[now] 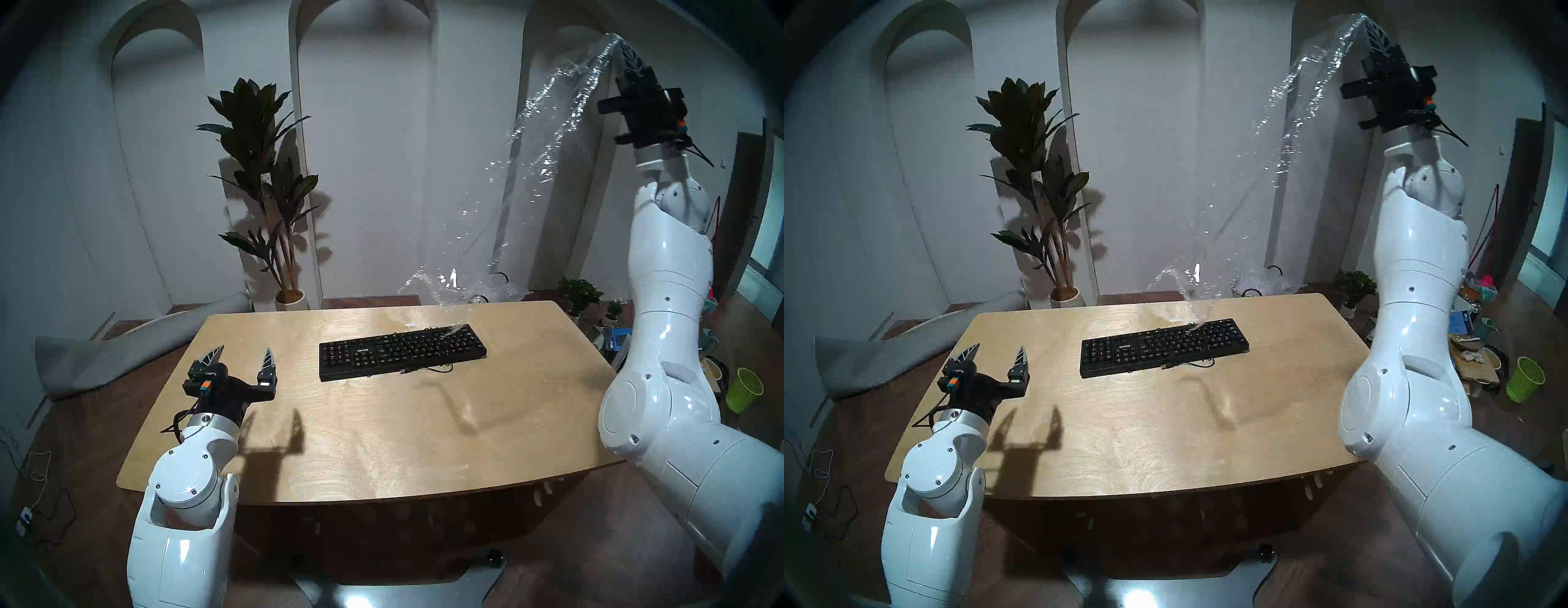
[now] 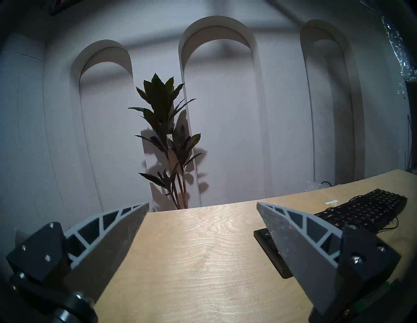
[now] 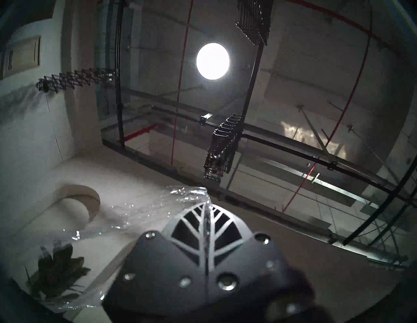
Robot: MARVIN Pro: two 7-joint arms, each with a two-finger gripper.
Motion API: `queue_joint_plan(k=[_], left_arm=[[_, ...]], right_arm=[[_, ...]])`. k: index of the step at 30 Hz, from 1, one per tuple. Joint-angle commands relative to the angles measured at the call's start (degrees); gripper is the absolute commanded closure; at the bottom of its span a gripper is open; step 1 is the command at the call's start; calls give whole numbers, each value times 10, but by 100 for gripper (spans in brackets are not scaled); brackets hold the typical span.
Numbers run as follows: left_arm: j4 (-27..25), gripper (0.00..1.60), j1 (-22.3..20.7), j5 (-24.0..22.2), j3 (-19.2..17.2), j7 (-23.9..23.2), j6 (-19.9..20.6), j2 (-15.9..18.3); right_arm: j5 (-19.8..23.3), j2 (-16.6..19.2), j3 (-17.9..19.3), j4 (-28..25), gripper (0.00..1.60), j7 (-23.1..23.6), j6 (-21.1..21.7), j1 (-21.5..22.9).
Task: Unwrap the new keyboard and set the wrapping aside
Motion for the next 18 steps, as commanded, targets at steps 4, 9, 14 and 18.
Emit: queue_joint_plan(k=[4, 9, 14, 18], left_arm=[[-13, 0, -13, 8, 11, -2, -6, 4], [-8, 0, -17, 14, 20, -3, -6, 4], [-7, 0, -20, 17, 27, -5, -4, 4], [-7, 0, -20, 19, 28, -5, -4, 4]], right_arm=[[-64, 73, 56, -77, 160, -12, 77, -39], [-125, 91, 61, -73, 160, -12, 126, -64], [-188, 93, 43, 1, 160, -25, 123, -70], [-228, 83, 34, 46, 160, -55, 125, -71]])
